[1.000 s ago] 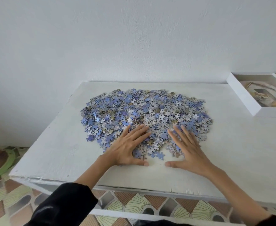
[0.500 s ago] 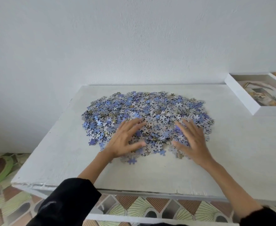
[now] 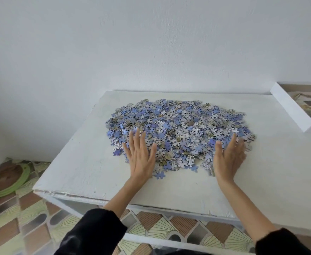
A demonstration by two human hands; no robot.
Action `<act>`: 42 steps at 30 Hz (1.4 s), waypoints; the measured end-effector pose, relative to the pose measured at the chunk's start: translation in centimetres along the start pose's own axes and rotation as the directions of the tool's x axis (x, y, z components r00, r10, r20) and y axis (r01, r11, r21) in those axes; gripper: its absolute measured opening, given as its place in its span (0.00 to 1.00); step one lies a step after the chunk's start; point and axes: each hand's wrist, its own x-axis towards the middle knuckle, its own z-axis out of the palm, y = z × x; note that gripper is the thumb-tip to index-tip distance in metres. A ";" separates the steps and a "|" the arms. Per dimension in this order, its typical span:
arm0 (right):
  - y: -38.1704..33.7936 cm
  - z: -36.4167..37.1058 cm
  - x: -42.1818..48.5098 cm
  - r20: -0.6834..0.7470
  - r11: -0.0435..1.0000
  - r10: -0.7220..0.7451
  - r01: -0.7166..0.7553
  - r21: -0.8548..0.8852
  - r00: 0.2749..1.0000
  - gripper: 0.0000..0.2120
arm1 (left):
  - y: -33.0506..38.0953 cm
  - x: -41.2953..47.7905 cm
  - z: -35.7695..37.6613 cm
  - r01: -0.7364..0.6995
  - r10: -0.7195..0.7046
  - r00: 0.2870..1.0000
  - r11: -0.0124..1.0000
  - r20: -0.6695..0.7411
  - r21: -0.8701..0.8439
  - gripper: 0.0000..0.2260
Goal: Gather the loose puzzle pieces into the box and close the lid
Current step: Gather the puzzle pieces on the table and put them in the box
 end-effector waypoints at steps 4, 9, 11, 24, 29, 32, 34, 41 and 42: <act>-0.5 0.5 -0.3 -0.033 0.997 -0.064 0.065 0.048 0.997 0.31 | 1.0 0.3 0.9 -0.069 0.063 0.996 0.992 0.058 0.107 0.39; 0.3 -0.5 0.0 -0.043 0.980 -0.149 0.154 0.127 0.988 0.27 | -0.2 1.3 -0.3 -0.337 0.320 0.927 0.940 0.198 0.058 0.41; 1.4 -1.7 0.8 -0.056 0.978 -0.167 0.172 0.120 0.984 0.29 | -1.4 1.4 -0.9 -0.527 0.482 0.826 0.845 0.292 0.094 0.44; 3.5 -3.5 7.2 0.107 0.976 -0.204 0.193 0.105 0.973 0.26 | -3.9 4.3 -3.3 -0.309 0.302 0.950 0.946 -0.073 -0.102 0.29; 5.2 -4.6 13.9 0.188 0.990 -0.130 0.116 0.085 0.974 0.26 | -7.5 8.5 -4.8 0.273 -0.342 0.921 0.907 -0.184 -0.321 0.35; 5.6 -3.8 15.8 0.249 0.990 -0.138 0.128 0.055 0.959 0.27 | -8.1 10.0 -4.0 0.319 -0.354 0.930 0.912 -0.102 -0.257 0.36; 5.5 -3.0 16.0 0.286 0.986 -0.165 0.159 0.044 0.944 0.27 | -7.8 10.7 -3.1 0.291 -0.311 0.949 0.929 -0.054 -0.229 0.35; 5.9 -3.0 16.8 0.269 0.952 -0.242 0.175 0.251 0.932 0.25 | -8.3 10.8 -2.9 0.218 -0.262 0.956 0.936 -0.130 -0.275 0.26; 6.0 -3.2 17.5 0.239 0.949 -0.238 0.173 0.263 0.941 0.24 | -8.4 10.9 -3.0 0.218 -0.278 0.946 0.927 -0.168 -0.304 0.25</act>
